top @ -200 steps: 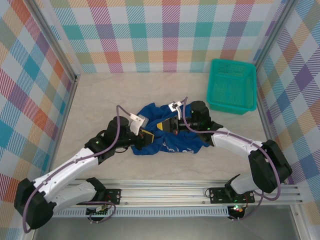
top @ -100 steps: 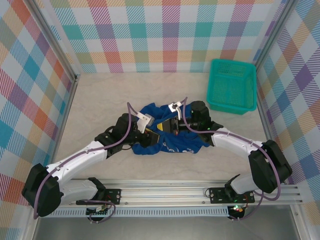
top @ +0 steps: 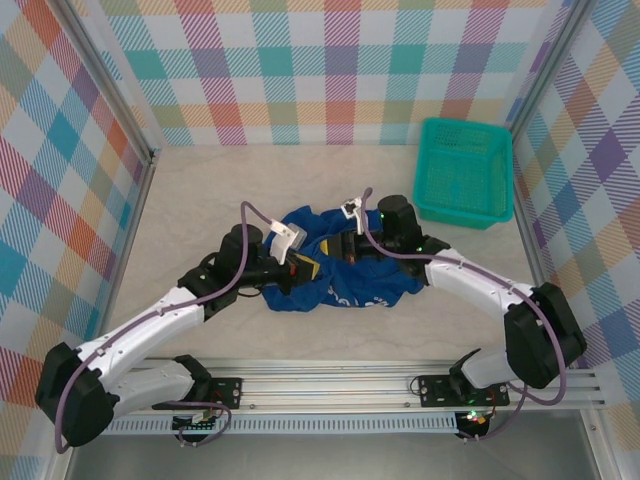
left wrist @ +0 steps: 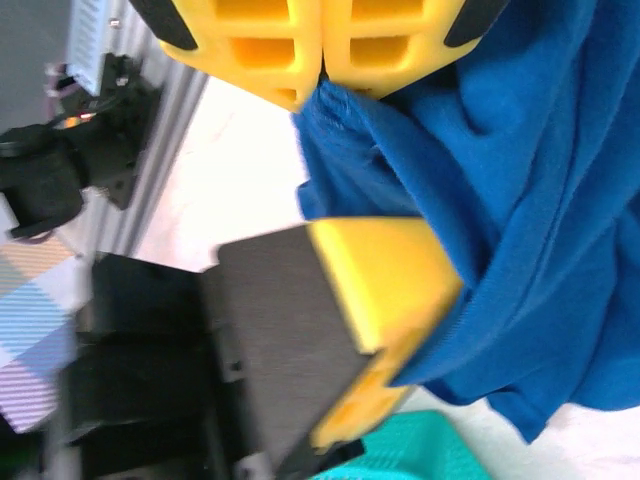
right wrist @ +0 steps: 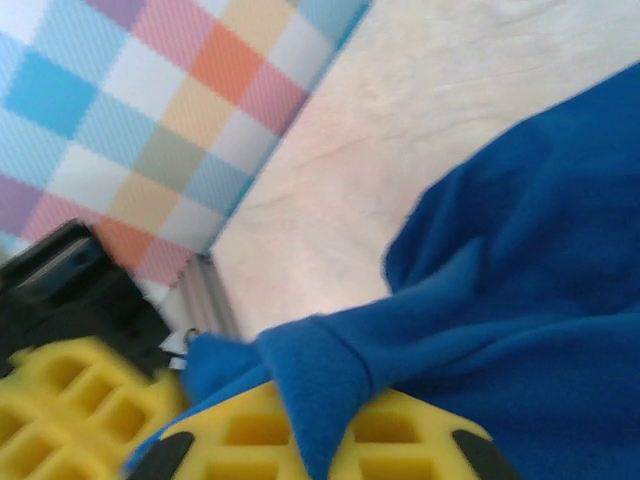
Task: Fold the inside-out t-shirt
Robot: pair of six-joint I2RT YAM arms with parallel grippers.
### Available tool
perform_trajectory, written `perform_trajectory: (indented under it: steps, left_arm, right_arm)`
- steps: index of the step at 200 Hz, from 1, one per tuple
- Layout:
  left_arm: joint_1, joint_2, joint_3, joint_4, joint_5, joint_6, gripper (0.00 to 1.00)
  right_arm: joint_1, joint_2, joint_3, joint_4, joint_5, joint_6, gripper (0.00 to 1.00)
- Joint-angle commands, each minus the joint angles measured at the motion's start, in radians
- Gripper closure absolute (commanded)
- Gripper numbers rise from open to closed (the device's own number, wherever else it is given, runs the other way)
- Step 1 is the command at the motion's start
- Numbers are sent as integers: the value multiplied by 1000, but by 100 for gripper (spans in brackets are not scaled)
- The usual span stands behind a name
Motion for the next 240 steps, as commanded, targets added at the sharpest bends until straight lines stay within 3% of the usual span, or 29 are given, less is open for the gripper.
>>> perform_trajectory:
  steps: [1,17,26,35,71,99,132,149,171,189,202,224,240]
  left_arm:
    - [1,-25,49,50,91,-112,100]
    - [1,-9,74,32,-49,-240,100]
    - [1,9,104,-34,-154,-308,100]
    - [1,30,137,-89,-185,-369,100]
    - [-2,71,170,-66,-120,-528,100]
    - [-8,89,231,-150,-112,-508,100]
    - [-9,91,231,-116,-54,-515,100]
    - [-9,82,216,-82,-40,-524,100]
    - [-8,65,212,-79,-50,-510,100]
    - [-3,52,209,-99,-79,-487,100]
    - [8,33,202,-114,-104,-470,100]
    - [27,-12,183,-167,-170,-399,79]
    - [27,-27,172,-239,-191,-322,70]
  right_arm:
    - [4,-39,88,-271,286,-106,78]
    - [18,-87,79,-340,401,-167,65]
    - [23,-131,50,-339,425,-194,60]
    - [30,-190,2,-308,422,-227,57]
    - [134,-327,-148,-147,299,-338,48]
    - [202,-274,-152,-47,304,-348,47]
    - [216,-161,-124,70,307,-289,47]
    - [216,-126,-115,91,366,-257,53]
    - [215,-132,-135,118,355,-272,82]
    - [200,-159,-175,150,309,-277,100]
    - [171,-182,-214,193,243,-267,100]
    - [105,-208,-293,335,118,-186,100]
    - [78,-209,-320,410,73,-136,100]
